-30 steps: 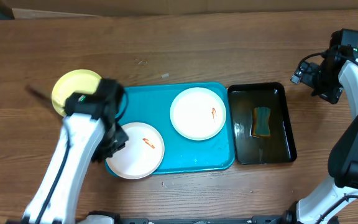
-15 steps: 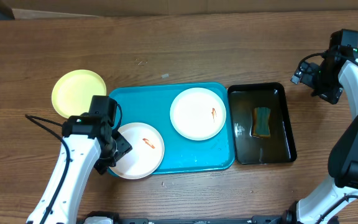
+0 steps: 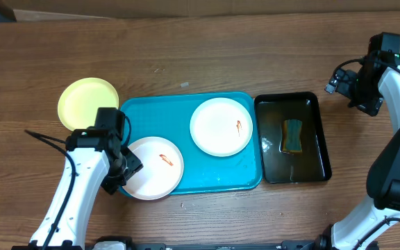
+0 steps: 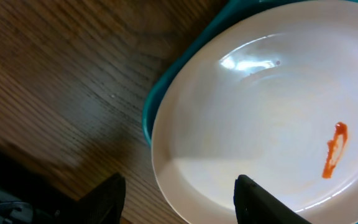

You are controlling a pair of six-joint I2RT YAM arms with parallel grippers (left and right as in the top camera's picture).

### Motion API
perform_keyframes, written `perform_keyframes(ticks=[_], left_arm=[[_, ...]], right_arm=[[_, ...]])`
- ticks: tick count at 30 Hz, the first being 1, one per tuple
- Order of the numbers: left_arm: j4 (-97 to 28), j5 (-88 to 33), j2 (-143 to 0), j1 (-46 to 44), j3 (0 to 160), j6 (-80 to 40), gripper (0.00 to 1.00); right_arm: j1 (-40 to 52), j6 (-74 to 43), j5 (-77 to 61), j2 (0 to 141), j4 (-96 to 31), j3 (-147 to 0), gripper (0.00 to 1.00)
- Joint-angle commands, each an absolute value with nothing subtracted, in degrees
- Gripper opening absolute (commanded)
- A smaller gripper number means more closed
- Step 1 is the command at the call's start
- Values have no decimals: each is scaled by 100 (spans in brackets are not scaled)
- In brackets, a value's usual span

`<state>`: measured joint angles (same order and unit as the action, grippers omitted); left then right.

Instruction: Clean dirty plates on tray and stack at the side

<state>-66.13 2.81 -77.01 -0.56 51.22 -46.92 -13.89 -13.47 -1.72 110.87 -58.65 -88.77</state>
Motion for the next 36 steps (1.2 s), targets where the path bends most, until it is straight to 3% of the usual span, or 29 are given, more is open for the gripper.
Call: perform_keyframes(ticks=[1, 13, 22, 29, 36], left_arm=[[-6606, 346, -7723, 106, 4976, -4491, 57], [-6445, 379, -7714, 438, 4823, -4213, 59], [-5299, 95, -7719, 438, 3975, -4023, 50], [-4727, -110, -7719, 438, 3662, -4023, 34], [-4198, -115, -7719, 438, 3568, -4027, 4]], right_arm=[[-1413, -1352, -209, 11037, -5852, -8986, 100], [-1413, -1352, -209, 11037, -5852, -8986, 100], [-1413, -1352, -209, 11037, -5852, -8986, 100], [-1413, -1352, -209, 11037, -5852, -8986, 100], [-1413, -1352, -209, 11037, -5852, -8986, 100]])
